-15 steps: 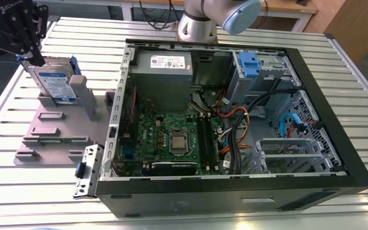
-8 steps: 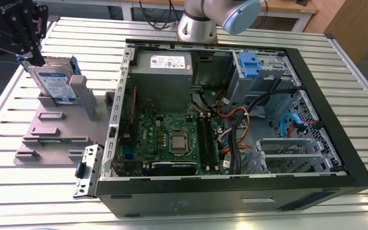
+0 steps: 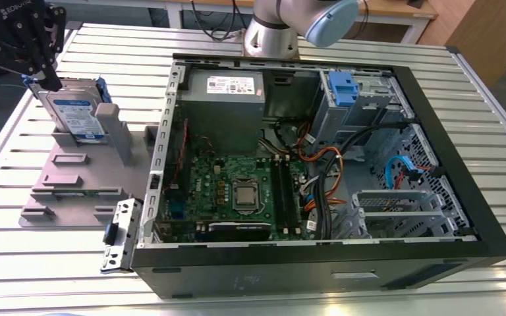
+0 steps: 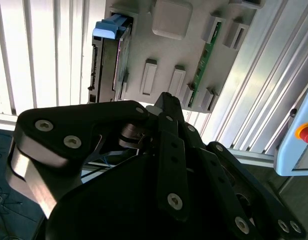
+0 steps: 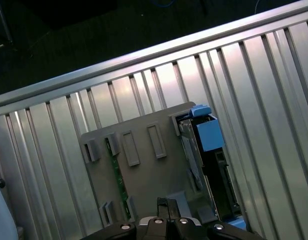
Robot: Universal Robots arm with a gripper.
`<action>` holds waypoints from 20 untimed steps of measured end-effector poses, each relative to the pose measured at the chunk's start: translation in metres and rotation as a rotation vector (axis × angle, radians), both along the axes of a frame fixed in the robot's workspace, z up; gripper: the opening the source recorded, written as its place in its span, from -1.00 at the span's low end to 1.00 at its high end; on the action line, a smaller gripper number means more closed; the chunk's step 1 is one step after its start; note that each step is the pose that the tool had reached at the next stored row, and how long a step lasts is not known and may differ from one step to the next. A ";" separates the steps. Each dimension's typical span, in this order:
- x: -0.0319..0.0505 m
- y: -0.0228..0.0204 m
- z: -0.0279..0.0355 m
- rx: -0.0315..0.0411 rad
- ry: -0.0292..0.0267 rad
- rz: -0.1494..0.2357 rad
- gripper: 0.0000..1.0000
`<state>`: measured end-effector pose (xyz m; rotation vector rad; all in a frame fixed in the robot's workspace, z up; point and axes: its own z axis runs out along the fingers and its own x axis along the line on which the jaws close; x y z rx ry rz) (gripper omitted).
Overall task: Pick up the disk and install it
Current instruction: 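Pick up the disk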
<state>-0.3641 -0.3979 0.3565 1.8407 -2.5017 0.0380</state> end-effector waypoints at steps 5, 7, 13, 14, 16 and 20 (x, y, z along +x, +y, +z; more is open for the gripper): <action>0.0000 0.0000 -0.0001 -0.0004 -0.0001 0.003 -0.79; 0.0000 0.0000 0.0000 -0.0007 0.0000 0.005 -0.79; 0.0000 0.0000 0.0000 -0.0012 0.0000 0.009 -0.79; 0.0000 0.0000 0.0000 -0.0013 0.0000 0.009 -0.79; 0.0000 0.0000 0.0000 -0.0015 0.0000 0.011 -0.79; 0.0000 0.0000 0.0000 -0.0020 0.0000 0.013 -0.79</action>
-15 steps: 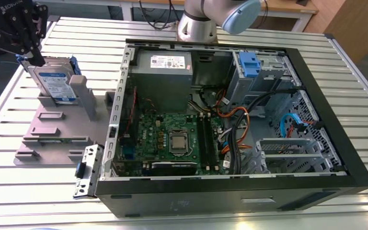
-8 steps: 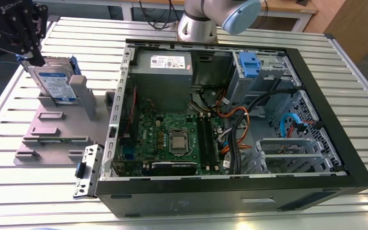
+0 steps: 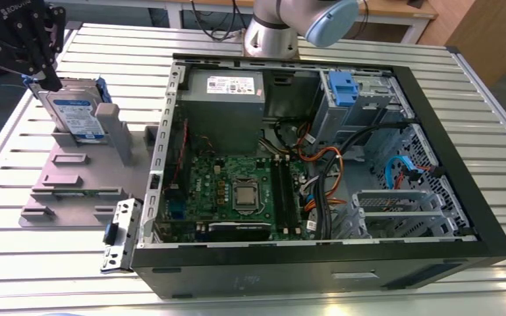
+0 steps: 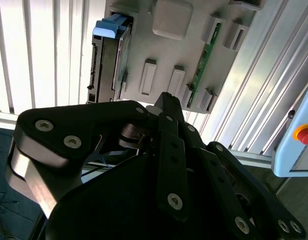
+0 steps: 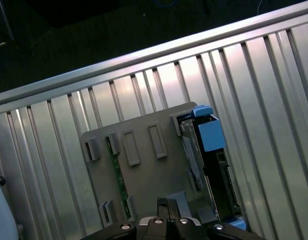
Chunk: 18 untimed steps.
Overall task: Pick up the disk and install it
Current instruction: 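Pick up the disk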
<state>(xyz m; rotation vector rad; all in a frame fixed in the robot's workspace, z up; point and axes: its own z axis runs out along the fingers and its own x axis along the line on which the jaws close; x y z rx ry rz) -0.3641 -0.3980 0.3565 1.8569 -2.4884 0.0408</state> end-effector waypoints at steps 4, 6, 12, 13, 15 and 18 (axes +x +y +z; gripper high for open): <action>0.0000 0.0000 0.0000 -0.0003 0.0000 0.002 -0.79; 0.0000 0.0000 0.0000 -0.0004 -0.0001 0.003 -0.79; 0.0000 0.0000 0.0000 -0.0029 -0.0001 0.015 -0.79; 0.0000 0.0000 0.0000 -0.0032 0.0000 0.015 -0.79; 0.0000 0.0000 0.0000 -0.0037 0.0000 0.016 -0.79; 0.0000 0.0000 0.0000 -0.0059 0.0000 0.020 -0.79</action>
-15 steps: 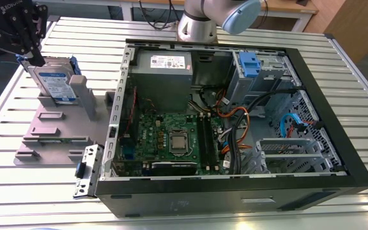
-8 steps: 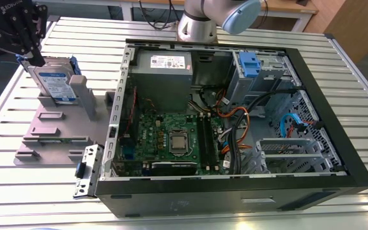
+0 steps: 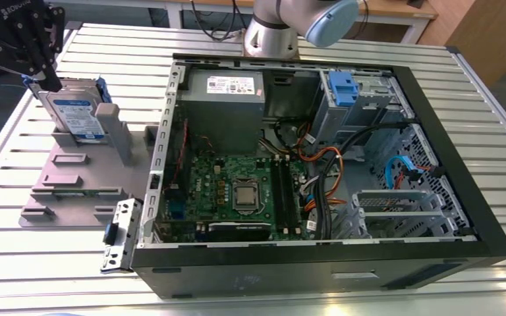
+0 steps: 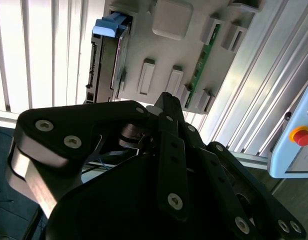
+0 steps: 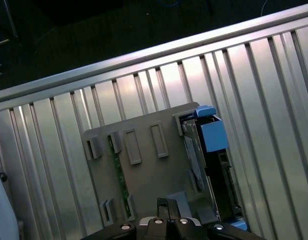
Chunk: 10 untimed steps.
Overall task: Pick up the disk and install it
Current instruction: 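Pick up the disk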
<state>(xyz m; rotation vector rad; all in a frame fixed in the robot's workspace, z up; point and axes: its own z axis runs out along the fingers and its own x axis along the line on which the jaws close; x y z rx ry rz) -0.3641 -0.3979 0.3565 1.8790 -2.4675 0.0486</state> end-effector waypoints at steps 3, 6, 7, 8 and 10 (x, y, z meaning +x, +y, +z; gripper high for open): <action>0.0000 0.0000 0.0000 -0.0009 0.0000 0.001 -0.79; 0.0000 0.0000 0.0000 -0.0021 -0.0001 0.002 -0.79; 0.0000 0.0000 0.0000 -0.0025 -0.0001 0.003 -0.79; 0.0000 0.0000 0.0000 -0.0029 -0.0001 0.003 -0.79; 0.0000 0.0000 0.0000 -0.0037 -0.0001 0.005 -0.79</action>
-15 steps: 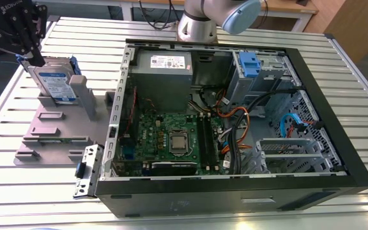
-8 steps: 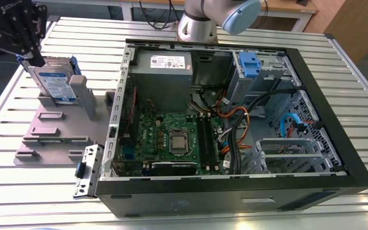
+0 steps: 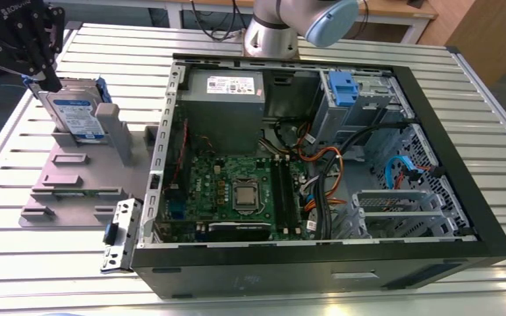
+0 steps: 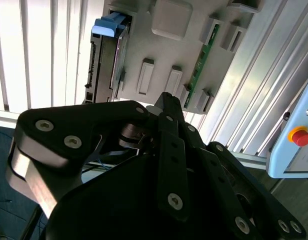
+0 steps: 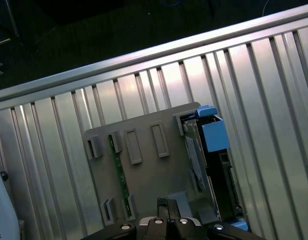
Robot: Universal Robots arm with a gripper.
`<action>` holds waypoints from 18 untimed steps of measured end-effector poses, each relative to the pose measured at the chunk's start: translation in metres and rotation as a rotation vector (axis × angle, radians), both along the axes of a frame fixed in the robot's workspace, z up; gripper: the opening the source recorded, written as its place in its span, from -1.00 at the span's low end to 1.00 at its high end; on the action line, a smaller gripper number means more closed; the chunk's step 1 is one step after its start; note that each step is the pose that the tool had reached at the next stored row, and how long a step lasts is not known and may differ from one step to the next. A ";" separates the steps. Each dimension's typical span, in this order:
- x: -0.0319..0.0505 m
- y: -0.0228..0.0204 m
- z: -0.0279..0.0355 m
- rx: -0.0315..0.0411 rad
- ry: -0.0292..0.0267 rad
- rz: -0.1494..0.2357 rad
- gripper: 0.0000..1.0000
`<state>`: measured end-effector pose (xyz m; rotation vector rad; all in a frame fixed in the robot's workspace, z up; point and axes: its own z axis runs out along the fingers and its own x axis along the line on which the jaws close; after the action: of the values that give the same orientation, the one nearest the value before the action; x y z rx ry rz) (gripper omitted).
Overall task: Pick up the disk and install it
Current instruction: 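Pick up the disk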
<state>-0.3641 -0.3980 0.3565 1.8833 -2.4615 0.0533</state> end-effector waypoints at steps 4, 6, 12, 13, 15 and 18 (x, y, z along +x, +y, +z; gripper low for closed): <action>0.0000 0.0000 0.0000 -0.0011 0.0000 0.002 -0.79; 0.0000 0.0000 0.0000 -0.0016 0.0000 0.003 -0.79; 0.0000 0.0000 0.0000 -0.0032 0.0000 0.007 -0.79; 0.0000 0.0000 0.0000 -0.0035 0.0000 0.007 -0.79; 0.0000 0.0000 0.0000 -0.0041 0.0000 0.008 -0.79; 0.0000 0.0000 0.0000 -0.0049 0.0000 0.010 -0.79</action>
<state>-0.3641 -0.3980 0.3565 1.8940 -2.4495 0.0596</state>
